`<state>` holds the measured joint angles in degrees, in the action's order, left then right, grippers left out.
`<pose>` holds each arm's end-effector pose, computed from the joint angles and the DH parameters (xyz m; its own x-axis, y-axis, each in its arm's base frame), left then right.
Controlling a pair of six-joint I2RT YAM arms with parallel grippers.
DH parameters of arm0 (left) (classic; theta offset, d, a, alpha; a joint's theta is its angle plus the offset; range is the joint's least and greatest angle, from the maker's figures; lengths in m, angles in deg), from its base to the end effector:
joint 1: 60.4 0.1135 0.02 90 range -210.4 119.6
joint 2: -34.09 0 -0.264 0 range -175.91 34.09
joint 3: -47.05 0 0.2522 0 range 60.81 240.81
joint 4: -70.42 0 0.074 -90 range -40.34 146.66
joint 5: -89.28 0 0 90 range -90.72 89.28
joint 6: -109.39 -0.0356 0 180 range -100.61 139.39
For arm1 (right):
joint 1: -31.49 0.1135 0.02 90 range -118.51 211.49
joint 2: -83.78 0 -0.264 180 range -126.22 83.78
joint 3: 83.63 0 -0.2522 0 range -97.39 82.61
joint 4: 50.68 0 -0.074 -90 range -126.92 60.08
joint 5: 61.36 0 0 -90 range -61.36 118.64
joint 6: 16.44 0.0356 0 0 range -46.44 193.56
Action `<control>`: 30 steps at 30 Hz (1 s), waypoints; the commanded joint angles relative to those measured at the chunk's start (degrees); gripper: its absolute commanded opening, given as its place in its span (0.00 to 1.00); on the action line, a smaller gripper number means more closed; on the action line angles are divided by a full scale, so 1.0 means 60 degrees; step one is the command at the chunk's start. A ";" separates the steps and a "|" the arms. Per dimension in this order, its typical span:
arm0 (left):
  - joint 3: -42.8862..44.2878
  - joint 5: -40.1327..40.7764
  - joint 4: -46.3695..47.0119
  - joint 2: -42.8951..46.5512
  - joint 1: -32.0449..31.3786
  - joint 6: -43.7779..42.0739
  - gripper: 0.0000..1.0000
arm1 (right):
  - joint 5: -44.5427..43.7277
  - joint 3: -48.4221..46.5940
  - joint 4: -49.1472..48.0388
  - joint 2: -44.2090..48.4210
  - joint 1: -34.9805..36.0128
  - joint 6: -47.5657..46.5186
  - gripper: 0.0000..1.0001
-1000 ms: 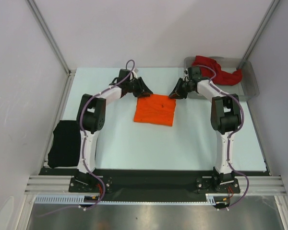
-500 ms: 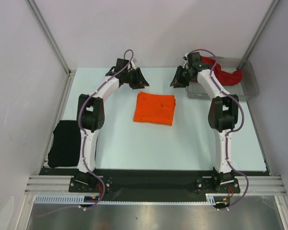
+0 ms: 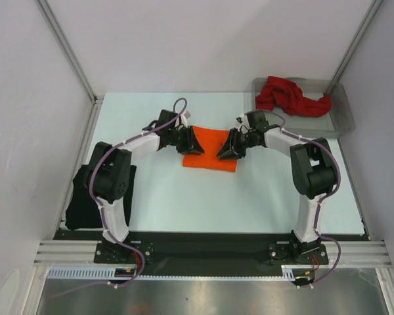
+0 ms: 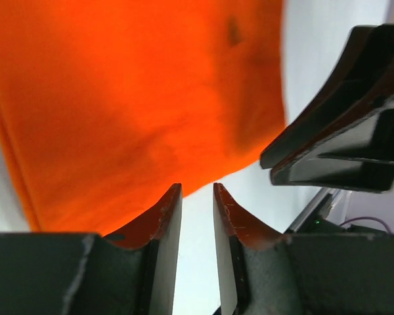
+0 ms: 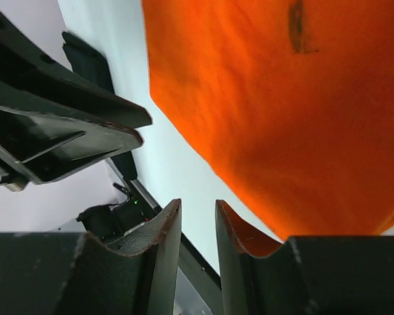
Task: Fold and stack the t-shirts
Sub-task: Fold the tshirt
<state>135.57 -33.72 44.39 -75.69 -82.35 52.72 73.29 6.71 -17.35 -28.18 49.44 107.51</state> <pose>0.3775 -0.1730 0.1942 -0.9300 -0.1220 -0.3468 0.1737 0.6855 -0.7071 0.3806 0.1496 0.1807 -0.9846 0.0987 -0.1443 -0.0564 0.6020 0.7965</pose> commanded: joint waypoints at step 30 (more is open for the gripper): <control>0.0986 -0.2103 0.1122 -0.1346 -0.0441 0.0993 0.34 | -0.1273 -0.1323 0.1659 0.0570 -0.0311 -0.0664 0.30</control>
<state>139.64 -40.21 46.44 -79.21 -83.93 53.63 67.67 0.94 -9.85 -25.43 48.79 102.50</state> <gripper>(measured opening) 0.346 0.303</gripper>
